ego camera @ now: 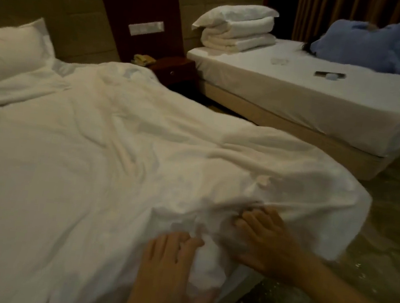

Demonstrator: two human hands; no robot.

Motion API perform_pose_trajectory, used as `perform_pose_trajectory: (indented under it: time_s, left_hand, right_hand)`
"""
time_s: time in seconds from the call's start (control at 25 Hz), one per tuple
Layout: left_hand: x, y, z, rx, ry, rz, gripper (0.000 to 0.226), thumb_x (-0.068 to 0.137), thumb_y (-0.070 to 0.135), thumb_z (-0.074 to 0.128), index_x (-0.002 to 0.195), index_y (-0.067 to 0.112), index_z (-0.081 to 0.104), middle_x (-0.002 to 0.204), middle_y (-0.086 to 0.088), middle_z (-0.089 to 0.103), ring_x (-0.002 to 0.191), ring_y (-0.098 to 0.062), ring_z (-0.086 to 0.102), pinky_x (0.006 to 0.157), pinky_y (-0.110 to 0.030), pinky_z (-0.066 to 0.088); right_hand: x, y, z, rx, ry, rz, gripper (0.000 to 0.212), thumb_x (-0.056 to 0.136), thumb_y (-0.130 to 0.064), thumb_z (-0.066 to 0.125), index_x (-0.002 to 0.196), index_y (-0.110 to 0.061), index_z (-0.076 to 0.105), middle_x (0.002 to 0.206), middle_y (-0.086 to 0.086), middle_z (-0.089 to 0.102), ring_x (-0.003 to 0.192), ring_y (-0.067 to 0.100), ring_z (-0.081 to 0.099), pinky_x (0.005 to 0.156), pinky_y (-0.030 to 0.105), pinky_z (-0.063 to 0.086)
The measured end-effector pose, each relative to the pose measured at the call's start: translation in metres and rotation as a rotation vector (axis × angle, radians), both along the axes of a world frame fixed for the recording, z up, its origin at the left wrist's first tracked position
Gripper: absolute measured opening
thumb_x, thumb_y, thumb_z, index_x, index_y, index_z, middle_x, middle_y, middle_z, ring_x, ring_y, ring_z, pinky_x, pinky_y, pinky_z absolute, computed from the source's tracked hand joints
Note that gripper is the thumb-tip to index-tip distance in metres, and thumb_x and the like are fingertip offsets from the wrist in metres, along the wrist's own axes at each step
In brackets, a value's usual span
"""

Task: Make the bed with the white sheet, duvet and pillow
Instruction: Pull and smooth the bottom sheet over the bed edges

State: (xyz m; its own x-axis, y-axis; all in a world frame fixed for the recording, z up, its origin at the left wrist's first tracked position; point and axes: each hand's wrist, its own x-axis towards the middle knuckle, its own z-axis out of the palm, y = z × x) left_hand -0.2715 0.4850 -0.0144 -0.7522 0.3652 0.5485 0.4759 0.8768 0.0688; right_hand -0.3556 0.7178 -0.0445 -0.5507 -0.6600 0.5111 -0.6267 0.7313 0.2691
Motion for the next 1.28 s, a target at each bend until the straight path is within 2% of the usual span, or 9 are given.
perform_pose_trajectory:
  time_s: [0.12, 0.28, 0.36, 0.56, 0.72, 0.84, 1.0, 1.12, 1.28]
  left_hand:
    - [0.015, 0.002, -0.046, -0.097, -0.246, 0.250, 0.083, 0.049, 0.074, 0.045, 0.111, 0.019, 0.051, 0.100, -0.007, 0.061, 0.083, -0.028, 0.062, 0.067, -0.039, 0.055]
    - [0.005, -0.004, -0.081, 0.036, -0.124, 0.146, 0.030, 0.075, 0.039, 0.043, 0.097, 0.021, 0.054, 0.082, 0.001, 0.062, 0.066, -0.017, 0.063, 0.056, -0.022, 0.049]
    - [0.008, 0.000, -0.089, 0.040, -0.047, 0.089, 0.023, 0.085, 0.031, 0.041, 0.082, 0.018, 0.060, 0.070, 0.003, 0.060, 0.056, -0.014, 0.059, 0.046, -0.021, 0.042]
    - [0.049, 0.047, -0.100, 0.080, 0.078, -0.081, 0.055, 0.102, 0.043, 0.020, 0.071, 0.017, 0.057, 0.061, 0.002, 0.058, 0.046, -0.014, 0.055, 0.041, -0.019, 0.041]
    - [0.083, 0.088, -0.118, 0.100, 0.039, -0.090, 0.046, 0.098, 0.040, 0.031, 0.065, 0.017, 0.054, 0.055, 0.002, 0.055, 0.041, -0.015, 0.052, 0.038, -0.019, 0.036]
    - [0.081, 0.088, -0.138, -0.012, -0.058, -0.084, 0.036, 0.092, 0.037, 0.038, 0.068, 0.017, 0.055, 0.060, 0.001, 0.056, 0.045, -0.015, 0.055, 0.040, -0.020, 0.037]
    - [0.093, 0.070, -0.136, -0.031, -0.359, -0.069, 0.044, 0.094, 0.047, 0.036, 0.107, 0.012, 0.059, 0.105, -0.006, 0.061, 0.092, -0.021, 0.059, 0.076, -0.029, 0.044]
    - [0.107, 0.039, -0.127, 0.043, -0.304, -0.060, 0.037, 0.090, 0.047, 0.055, 0.110, 0.016, 0.057, 0.106, -0.002, 0.060, 0.092, -0.019, 0.057, 0.076, -0.029, 0.043]
    - [0.131, -0.040, -0.117, 0.064, -0.116, 0.068, 0.034, 0.088, 0.050, 0.052, 0.102, 0.020, 0.059, 0.094, 0.004, 0.060, 0.081, -0.013, 0.058, 0.069, -0.020, 0.041]
  right_hand:
    - [-0.014, -0.016, -0.033, -0.032, 0.068, -0.116, 0.046, 0.080, -0.037, 0.043, 0.113, -0.006, 0.049, 0.103, 0.017, 0.068, 0.099, 0.034, 0.046, 0.086, 0.046, 0.031]
    - [-0.008, -0.014, -0.042, -0.034, 0.196, 0.029, 0.028, 0.076, -0.012, 0.046, 0.095, -0.003, 0.064, 0.086, 0.016, 0.065, 0.075, 0.033, 0.060, 0.074, 0.041, 0.034]
    - [0.006, -0.003, -0.044, -0.020, 0.173, 0.071, 0.025, 0.077, -0.013, 0.045, 0.089, -0.005, 0.065, 0.080, 0.014, 0.063, 0.069, 0.032, 0.058, 0.068, 0.039, 0.031]
    - [0.058, 0.052, -0.049, 0.019, 0.068, 0.094, 0.020, 0.076, -0.020, 0.047, 0.095, -0.015, 0.051, 0.081, 0.008, 0.062, 0.070, 0.026, 0.052, 0.062, 0.032, 0.046]
    - [0.089, 0.076, -0.055, -0.006, -0.049, 0.060, 0.018, 0.077, -0.024, 0.048, 0.086, -0.015, 0.061, 0.077, 0.006, 0.064, 0.061, 0.026, 0.060, 0.056, 0.027, 0.049]
    - [0.091, 0.072, -0.070, 0.063, -0.121, -0.011, 0.029, 0.057, -0.009, 0.083, 0.082, -0.013, 0.067, 0.073, 0.006, 0.065, 0.059, 0.026, 0.061, 0.054, 0.030, 0.050]
    - [0.094, 0.060, -0.087, 0.111, -0.209, -0.096, 0.060, 0.028, -0.006, 0.093, 0.081, -0.012, 0.066, 0.071, 0.009, 0.064, 0.057, 0.029, 0.062, 0.053, 0.034, 0.052]
    - [0.103, 0.038, -0.092, 0.076, -0.207, -0.088, 0.060, 0.048, -0.014, 0.087, 0.094, -0.015, 0.049, 0.079, 0.011, 0.064, 0.065, 0.032, 0.063, 0.060, 0.038, 0.053]
    - [0.124, -0.048, -0.084, -0.037, -0.130, 0.073, 0.032, 0.079, -0.035, 0.044, 0.097, -0.012, 0.055, 0.084, 0.012, 0.064, 0.070, 0.032, 0.061, 0.064, 0.040, 0.051]
